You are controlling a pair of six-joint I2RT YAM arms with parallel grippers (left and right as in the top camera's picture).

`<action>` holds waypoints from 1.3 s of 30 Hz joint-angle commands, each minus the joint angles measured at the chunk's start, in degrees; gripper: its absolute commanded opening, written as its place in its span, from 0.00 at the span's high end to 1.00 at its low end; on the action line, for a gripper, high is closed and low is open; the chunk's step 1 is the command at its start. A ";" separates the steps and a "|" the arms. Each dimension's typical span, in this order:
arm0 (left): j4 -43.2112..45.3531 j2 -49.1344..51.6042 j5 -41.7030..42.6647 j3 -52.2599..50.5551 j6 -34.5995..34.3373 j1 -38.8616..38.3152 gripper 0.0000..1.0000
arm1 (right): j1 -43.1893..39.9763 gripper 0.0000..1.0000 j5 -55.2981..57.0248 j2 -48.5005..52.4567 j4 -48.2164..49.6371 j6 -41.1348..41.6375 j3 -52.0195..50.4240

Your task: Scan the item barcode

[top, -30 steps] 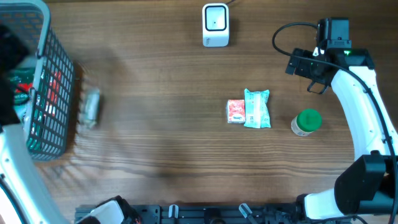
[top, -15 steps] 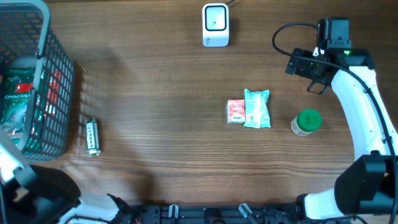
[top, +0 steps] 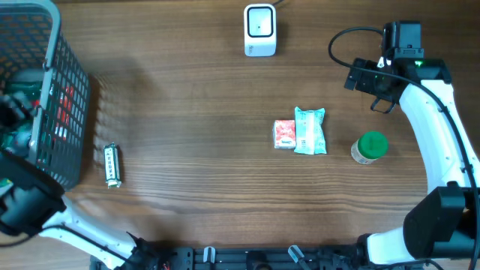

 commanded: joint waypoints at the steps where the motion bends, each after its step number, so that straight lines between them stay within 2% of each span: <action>1: 0.61 3.21 5.92 -0.42 8.09 -1.49 0.00 | 0.02 0.01 1.05 -0.35 0.11 -0.48 0.55; 9: 0.90 6.73 5.73 -1.36 11.06 -2.34 0.00 | 0.04 0.00 1.05 -0.35 0.11 -0.50 0.55; 18: -0.13 6.86 10.49 -1.62 14.01 -2.84 0.00 | 0.04 0.00 1.05 -0.35 0.11 -0.48 0.55; 26: 0.55 6.95 7.63 -2.51 13.97 -3.87 0.00 | 0.04 0.00 1.05 -0.35 0.13 -0.48 0.55; 35: 8.28 6.97 4.92 -10.64 13.90 -5.29 0.01 | 0.04 0.00 1.05 -0.35 0.13 -0.48 0.55; 36: 9.84 6.97 3.43 -12.04 13.53 -5.46 0.05 | 0.02 0.00 1.05 -0.35 0.13 -0.48 0.55; 38: 11.67 6.97 2.45 -13.77 13.55 -5.64 0.30 | 0.02 0.00 1.05 -0.35 0.13 -0.48 0.55; 39: 12.00 6.97 2.45 -14.08 13.53 -5.64 0.46 | 0.02 0.00 1.05 -0.35 0.13 -0.48 0.55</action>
